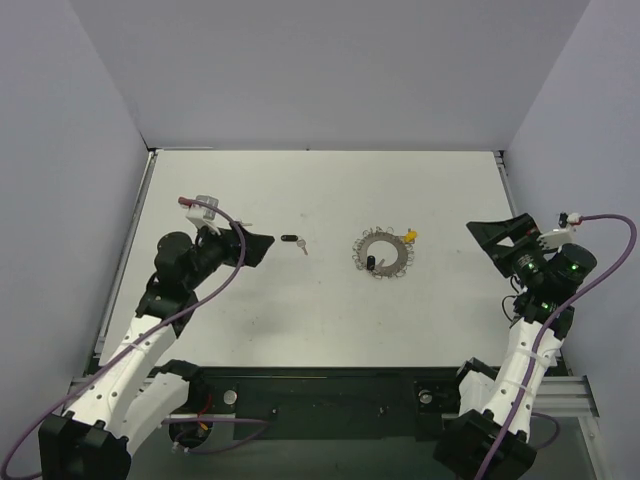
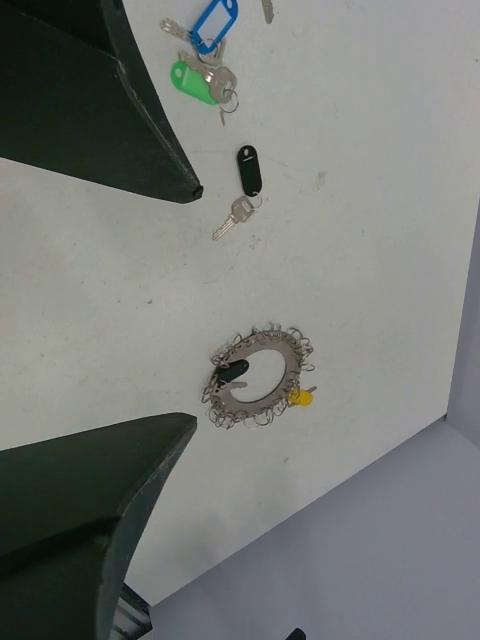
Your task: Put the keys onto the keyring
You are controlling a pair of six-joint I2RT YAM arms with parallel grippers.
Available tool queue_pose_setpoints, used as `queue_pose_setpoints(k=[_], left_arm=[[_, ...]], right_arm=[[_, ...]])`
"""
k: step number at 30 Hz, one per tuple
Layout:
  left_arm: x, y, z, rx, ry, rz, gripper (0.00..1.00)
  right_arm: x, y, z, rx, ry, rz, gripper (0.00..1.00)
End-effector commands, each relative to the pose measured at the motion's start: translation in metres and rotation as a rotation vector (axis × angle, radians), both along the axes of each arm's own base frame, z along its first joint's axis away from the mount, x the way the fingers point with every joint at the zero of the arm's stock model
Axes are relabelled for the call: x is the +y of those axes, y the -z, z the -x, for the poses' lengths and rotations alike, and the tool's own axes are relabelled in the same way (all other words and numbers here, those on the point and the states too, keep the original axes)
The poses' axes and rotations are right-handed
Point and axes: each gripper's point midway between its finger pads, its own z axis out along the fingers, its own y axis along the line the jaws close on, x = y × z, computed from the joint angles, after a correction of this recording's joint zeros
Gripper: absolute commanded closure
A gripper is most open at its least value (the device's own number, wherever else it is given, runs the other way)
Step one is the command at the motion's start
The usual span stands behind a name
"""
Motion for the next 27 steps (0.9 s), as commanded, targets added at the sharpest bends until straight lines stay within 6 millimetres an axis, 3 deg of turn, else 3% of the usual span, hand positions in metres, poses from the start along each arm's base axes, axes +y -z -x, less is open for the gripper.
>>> queue_pose_setpoints(k=[1, 4, 6, 7, 8, 11, 14, 17, 24, 27], left_arm=[[-0.011, -0.019, -0.003, -0.042, 0.058, 0.084, 0.03], [-0.025, -0.018, 0.001, -0.017, 0.150, 0.126, 0.03], [-0.042, -0.022, 0.004, 0.029, 0.224, 0.183, 0.03], [-0.049, -0.022, 0.000, 0.049, 0.238, 0.185, 0.03], [-0.061, -0.017, 0.003, 0.084, 0.247, 0.161, 0.03], [-0.087, -0.002, 0.002, 0.116, 0.240, -0.036, 0.03], [-0.108, 0.019, 0.001, 0.182, 0.220, -0.173, 0.03], [-0.125, 0.043, -0.012, 0.250, 0.204, -0.235, 0.06], [-0.196, 0.091, -0.036, 0.379, 0.260, -0.318, 0.14], [-0.205, 0.117, -0.048, 0.432, 0.264, -0.398, 0.17]], right_arm=[[0.012, -0.030, -0.002, -0.092, -0.090, 0.016, 0.01], [0.034, -0.038, 0.001, -0.113, -0.237, 0.054, 0.01], [0.059, -0.029, 0.012, -0.123, -0.397, 0.136, 0.01], [0.071, -0.012, 0.025, -0.109, -0.498, 0.222, 0.01], [0.086, -0.009, 0.035, -0.107, -0.589, 0.249, 0.01], [0.105, 0.008, 0.059, -0.183, -0.759, 0.330, 0.01], [0.103, 0.017, 0.064, -0.195, -0.739, 0.396, 0.01], [0.102, 0.021, 0.063, -0.169, -0.736, 0.394, 0.01], [0.100, 0.026, 0.061, -0.125, -0.726, 0.409, 0.01], [0.099, 0.026, 0.062, -0.122, -0.723, 0.422, 0.01]])
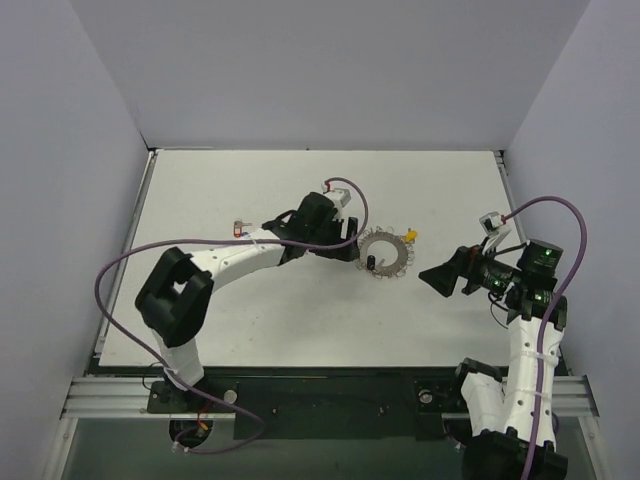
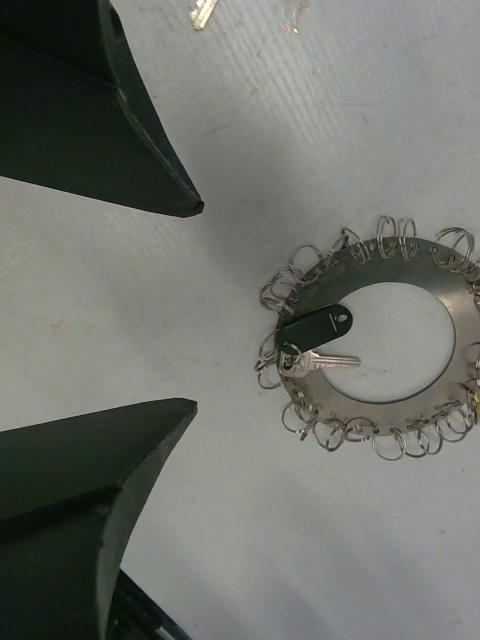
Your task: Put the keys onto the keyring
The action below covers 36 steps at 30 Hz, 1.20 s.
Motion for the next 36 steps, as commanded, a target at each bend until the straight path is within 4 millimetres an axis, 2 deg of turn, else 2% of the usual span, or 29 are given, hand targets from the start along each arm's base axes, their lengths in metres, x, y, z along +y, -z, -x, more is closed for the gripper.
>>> queue_pose_setpoints(k=[1, 7, 10, 11, 12, 13, 14, 15, 20, 21, 24, 29, 30, 31, 32, 33, 34, 35, 36], left_arm=[[-0.019, 0.012, -0.024, 0.001, 0.009, -0.101, 0.18], [-0.029, 0.047, -0.034, 0.079, 0.033, -0.181, 0.26], [-0.025, 0.053, -0.038, 0.087, 0.017, -0.181, 0.28], [-0.022, 0.045, -0.041, 0.071, 0.005, -0.167, 0.28], [-0.011, 0.051, -0.043, 0.083, -0.015, -0.176, 0.28], [-0.007, 0.039, -0.047, 0.058, -0.030, -0.150, 0.28], [0.008, 0.047, -0.049, 0.076, -0.054, -0.156, 0.28], [0.011, 0.034, -0.053, 0.057, -0.071, -0.114, 0.29], [0.051, 0.014, -0.061, 0.026, -0.162, -0.082, 0.30], [0.061, 0.006, -0.068, -0.005, -0.197, -0.073, 0.29], [0.093, -0.010, -0.071, -0.051, -0.254, -0.075, 0.29], [0.157, -0.004, -0.077, -0.026, -0.320, -0.203, 0.29], [0.163, -0.003, -0.073, -0.019, -0.302, -0.237, 0.29], [0.175, -0.006, -0.079, -0.033, -0.331, -0.277, 0.30], [0.183, 0.000, -0.076, -0.015, -0.315, -0.331, 0.30], [0.189, -0.005, -0.081, -0.027, -0.324, -0.361, 0.30], [0.195, 0.005, -0.078, 0.007, -0.308, -0.403, 0.30], [0.198, -0.001, -0.085, 0.002, -0.305, -0.398, 0.32], [0.203, 0.006, -0.087, 0.027, -0.298, -0.402, 0.36]], right_arm=[[0.001, -0.003, 0.002, -0.032, -0.023, 0.034, 0.01], [0.000, -0.002, 0.003, -0.030, -0.023, 0.048, 0.01], [0.000, -0.001, 0.004, -0.030, -0.026, 0.053, 0.01], [-0.001, -0.001, 0.004, -0.030, -0.025, 0.057, 0.01], [0.000, 0.000, 0.004, -0.026, -0.026, 0.054, 0.01], [-0.001, 0.000, 0.003, -0.029, -0.026, 0.058, 0.01], [-0.001, 0.000, 0.004, -0.026, -0.027, 0.057, 0.01], [0.000, 0.000, 0.004, -0.026, -0.029, 0.056, 0.01], [-0.001, 0.001, 0.005, -0.024, -0.028, 0.062, 0.01], [-0.002, 0.001, 0.005, -0.027, -0.026, 0.067, 0.01], [-0.002, 0.002, 0.005, -0.025, -0.026, 0.072, 0.01], [-0.001, 0.003, 0.005, -0.023, -0.033, 0.069, 0.01], [-0.002, 0.003, 0.005, -0.022, -0.032, 0.070, 0.01], [-0.001, 0.004, 0.005, -0.018, -0.033, 0.067, 0.01], [-0.002, 0.004, 0.005, -0.018, -0.031, 0.067, 0.02], [-0.001, 0.003, 0.005, -0.020, -0.032, 0.067, 0.01], [-0.001, 0.004, 0.005, -0.016, -0.034, 0.065, 0.01], [-0.001, 0.004, 0.005, -0.018, -0.036, 0.066, 0.02], [-0.001, 0.005, 0.005, -0.016, -0.036, 0.064, 0.01]])
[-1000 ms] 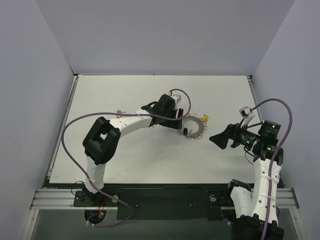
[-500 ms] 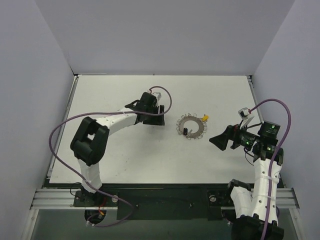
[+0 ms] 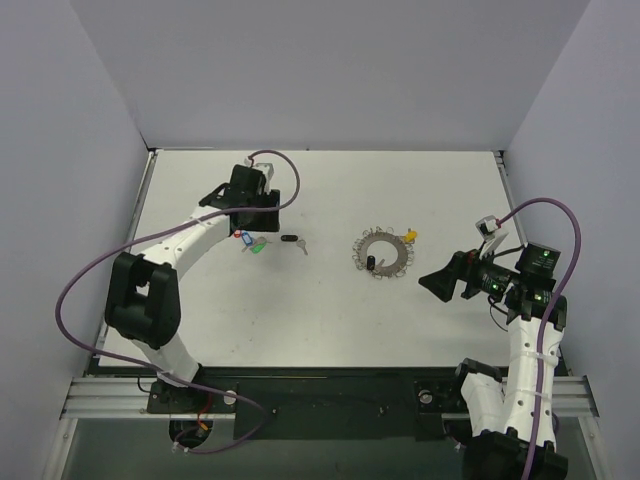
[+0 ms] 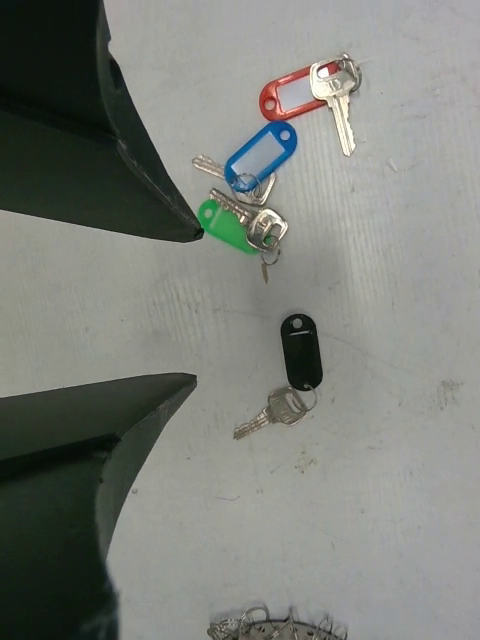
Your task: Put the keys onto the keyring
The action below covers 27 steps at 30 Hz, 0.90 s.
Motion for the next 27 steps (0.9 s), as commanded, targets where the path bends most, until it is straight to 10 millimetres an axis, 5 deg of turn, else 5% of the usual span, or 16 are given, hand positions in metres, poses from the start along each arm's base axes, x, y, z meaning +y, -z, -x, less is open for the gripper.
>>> queue_pose_setpoints(k=[1, 9, 27], left_arm=[[0.021, 0.000, -0.013, 0.047, 0.040, -0.097, 0.38], [0.010, 0.016, -0.044, 0.035, -0.129, -0.024, 0.41], [0.019, 0.067, -0.053, 0.143, -0.371, -0.226, 0.53]], right_arm=[[0.002, -0.008, -0.001, -0.030, -0.027, 0.002, 0.01], [0.002, -0.006, -0.001, -0.022, -0.029, -0.003, 0.02], [0.006, -0.005, 0.002, -0.011, -0.057, 0.000, 0.02]])
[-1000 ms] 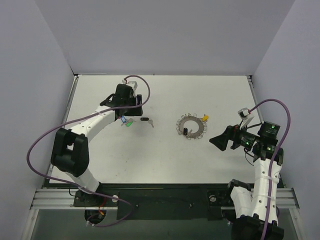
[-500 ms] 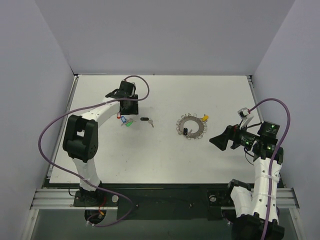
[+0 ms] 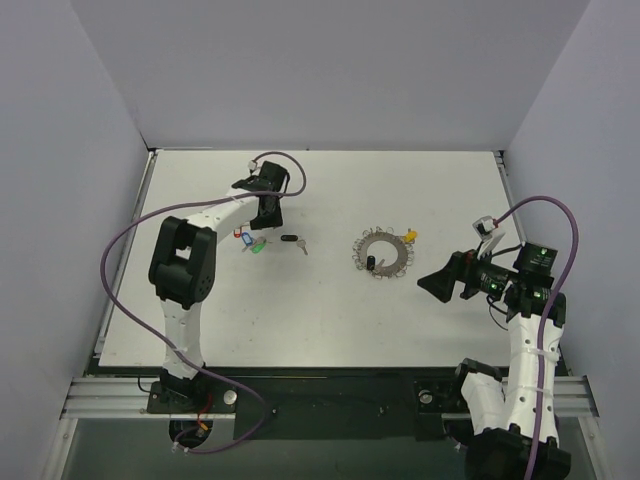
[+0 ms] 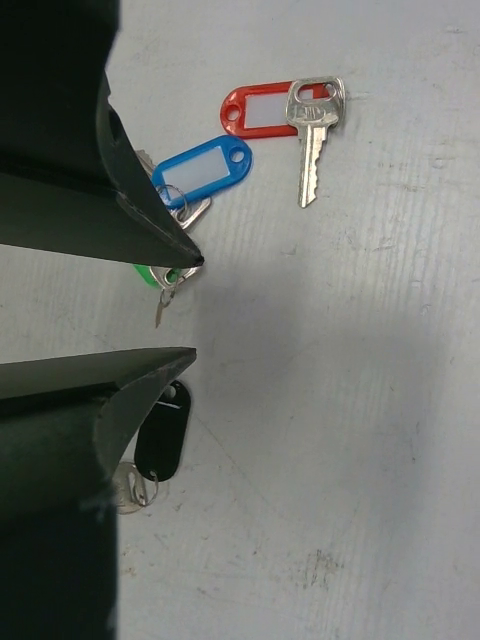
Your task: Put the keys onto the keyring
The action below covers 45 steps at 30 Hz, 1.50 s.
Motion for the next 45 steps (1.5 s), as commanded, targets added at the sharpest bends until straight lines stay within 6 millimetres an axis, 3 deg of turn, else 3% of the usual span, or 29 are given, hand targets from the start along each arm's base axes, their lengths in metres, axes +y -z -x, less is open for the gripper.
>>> queue_pose_setpoints(k=[1, 12, 33, 45], left_arm=[[0.002, -0.002, -0.007, 0.004, -0.058, -0.052, 0.53], [0.003, 0.012, -0.002, 0.042, -0.067, -0.087, 0.57], [0.006, 0.016, 0.018, 0.066, -0.060, -0.124, 0.56], [0.011, 0.005, 0.027, 0.044, -0.052, -0.144, 0.57]], right_arm=[[0.004, -0.008, 0.001, -0.024, -0.038, -0.001, 0.02], [0.005, -0.008, 0.002, -0.026, -0.046, 0.006, 0.02], [0.006, -0.009, 0.003, -0.031, -0.053, 0.016, 0.02], [0.007, -0.008, 0.004, -0.028, -0.059, 0.018, 0.02]])
